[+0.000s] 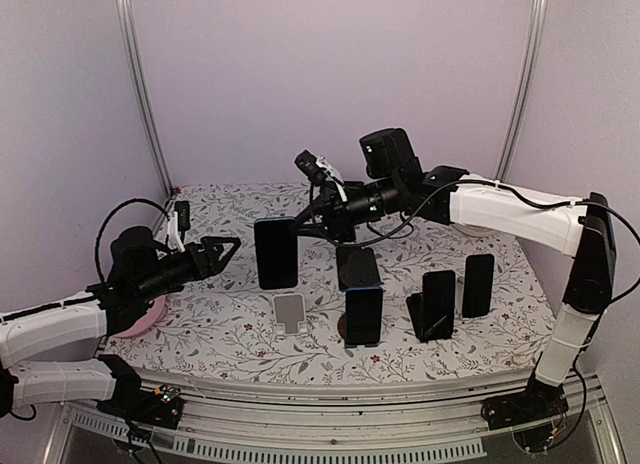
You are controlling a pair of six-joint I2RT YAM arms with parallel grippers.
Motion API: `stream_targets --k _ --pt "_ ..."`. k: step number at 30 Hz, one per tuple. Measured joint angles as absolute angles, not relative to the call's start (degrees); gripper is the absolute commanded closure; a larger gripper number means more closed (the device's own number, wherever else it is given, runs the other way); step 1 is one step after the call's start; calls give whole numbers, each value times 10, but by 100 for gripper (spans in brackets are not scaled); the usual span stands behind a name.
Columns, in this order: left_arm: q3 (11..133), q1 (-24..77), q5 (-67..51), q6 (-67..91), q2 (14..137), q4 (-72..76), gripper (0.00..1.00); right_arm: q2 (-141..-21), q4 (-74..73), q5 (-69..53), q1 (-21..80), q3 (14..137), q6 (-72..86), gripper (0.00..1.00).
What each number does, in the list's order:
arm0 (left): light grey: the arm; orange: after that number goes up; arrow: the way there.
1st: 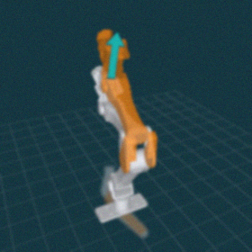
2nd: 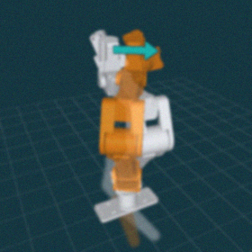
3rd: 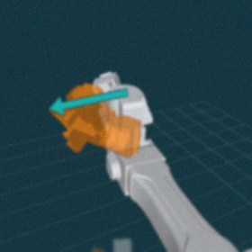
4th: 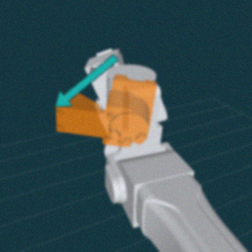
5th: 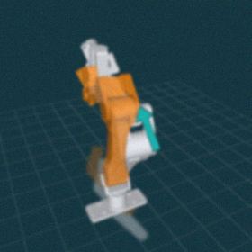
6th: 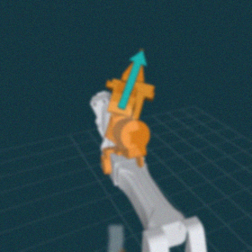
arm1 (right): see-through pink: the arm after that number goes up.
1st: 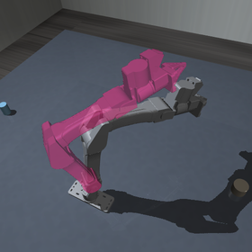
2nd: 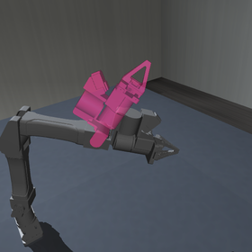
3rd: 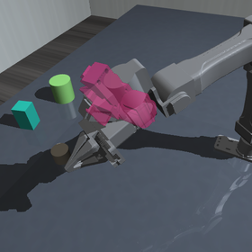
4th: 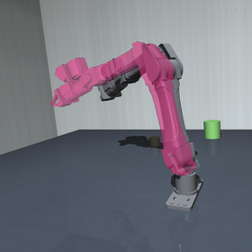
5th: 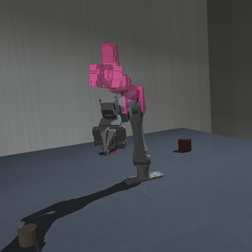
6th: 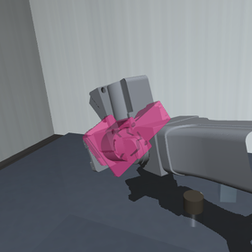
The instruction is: Place the phone on the phone stand
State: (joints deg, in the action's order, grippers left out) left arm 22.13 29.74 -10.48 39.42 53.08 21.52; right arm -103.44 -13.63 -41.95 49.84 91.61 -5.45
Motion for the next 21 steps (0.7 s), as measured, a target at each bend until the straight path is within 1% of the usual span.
stream_targets --k 12,21 --pt "221 295 -105 394 532 215 21 -1016 -132 -444 503 853 -53 98" --pt "221 295 -116 394 536 215 21 -1027 -116 -456 503 844 -55 98"
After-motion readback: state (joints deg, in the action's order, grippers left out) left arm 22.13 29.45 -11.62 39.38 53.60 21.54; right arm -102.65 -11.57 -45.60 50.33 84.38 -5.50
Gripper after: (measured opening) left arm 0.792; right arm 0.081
